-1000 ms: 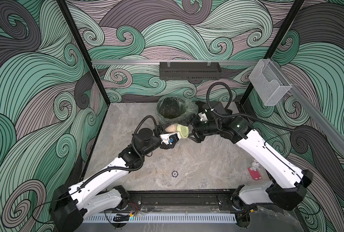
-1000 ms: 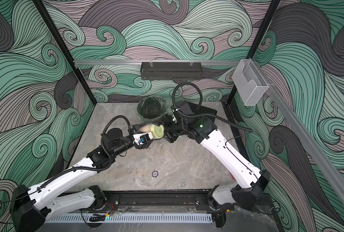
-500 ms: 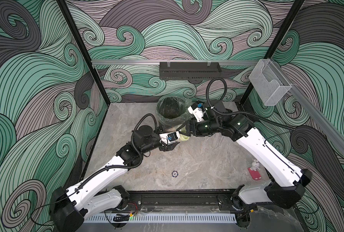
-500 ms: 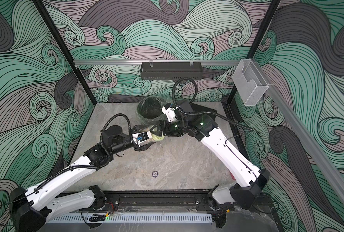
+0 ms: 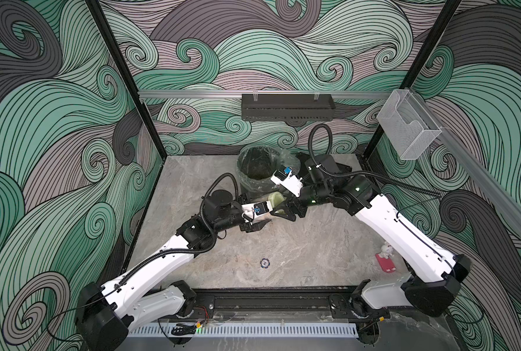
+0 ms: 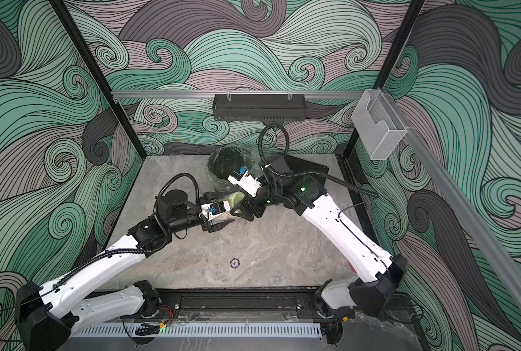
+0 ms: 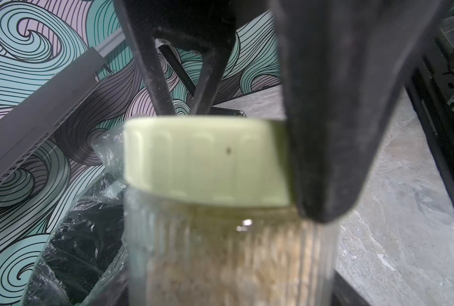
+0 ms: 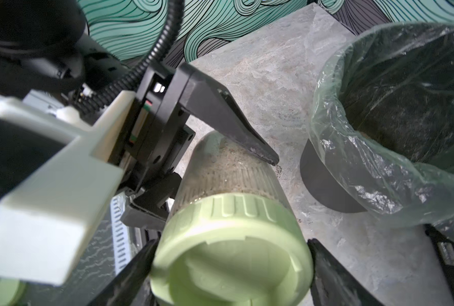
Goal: Empty expired oatmeal from jars
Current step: Unscrew the lid from the jar.
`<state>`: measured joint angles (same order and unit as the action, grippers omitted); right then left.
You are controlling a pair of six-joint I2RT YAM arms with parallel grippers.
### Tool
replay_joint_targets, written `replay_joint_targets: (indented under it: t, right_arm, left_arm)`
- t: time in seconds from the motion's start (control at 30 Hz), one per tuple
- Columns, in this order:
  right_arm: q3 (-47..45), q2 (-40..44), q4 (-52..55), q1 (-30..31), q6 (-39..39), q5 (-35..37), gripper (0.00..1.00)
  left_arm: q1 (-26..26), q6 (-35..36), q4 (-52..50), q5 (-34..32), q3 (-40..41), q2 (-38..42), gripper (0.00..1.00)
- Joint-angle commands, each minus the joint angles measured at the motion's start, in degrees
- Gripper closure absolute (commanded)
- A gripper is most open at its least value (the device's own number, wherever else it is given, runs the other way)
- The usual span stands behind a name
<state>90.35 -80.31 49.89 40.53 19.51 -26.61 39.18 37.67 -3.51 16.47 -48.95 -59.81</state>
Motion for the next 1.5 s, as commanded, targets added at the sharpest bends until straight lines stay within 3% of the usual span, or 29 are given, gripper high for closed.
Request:
replay_joint_targets:
  t: [0.0,0.13,0.33,0.37,0.47,0.6,0.73,1.33,1.47]
  right_arm:
    - [-2.1,1.1,5.1,0.7,17.2,-1.2,0.63]
    - [-2.0,1.3,5.1,0.4,26.9,0.9,0.63]
    - [0.1,0.5,5.4,0.0,29.3,-1.4,0.62]
    - [0.2,0.4,5.5,0.0,29.0,-1.8,0.57]
    - [0.4,0.3,5.4,0.1,27.8,-2.0,0.32]
    - [0.9,0.6,5.3,0.0,28.2,-0.5,0.13]
    - [1.3,0.9,4.4,0.0,28.3,1.1,0.01]
    - [-1.4,6.9,-0.7,-5.3,24.9,8.0,0.01]
    - [-2.3,9.3,-3.8,-5.7,10.1,19.7,0.01]
  left_arm:
    - [-0.8,-2.3,10.9,-0.1,-6.0,1.7,0.99]
    - [-0.9,-2.4,10.7,0.2,-5.9,1.8,0.99]
    - [-0.9,-2.4,10.5,0.2,-5.7,1.8,0.99]
    - [-0.9,-2.5,10.5,0.1,-5.7,1.8,0.99]
    - [-1.0,-2.4,10.5,0.0,-5.4,1.9,0.99]
    - [-1.0,-2.6,10.5,0.0,-5.5,1.8,0.99]
    - [-1.0,-2.7,10.5,0.0,-5.4,1.6,0.99]
    - [-1.1,-0.1,10.8,-1.6,-5.1,1.3,0.99]
    - [-1.1,1.8,13.4,-4.2,-4.4,1.0,0.99]
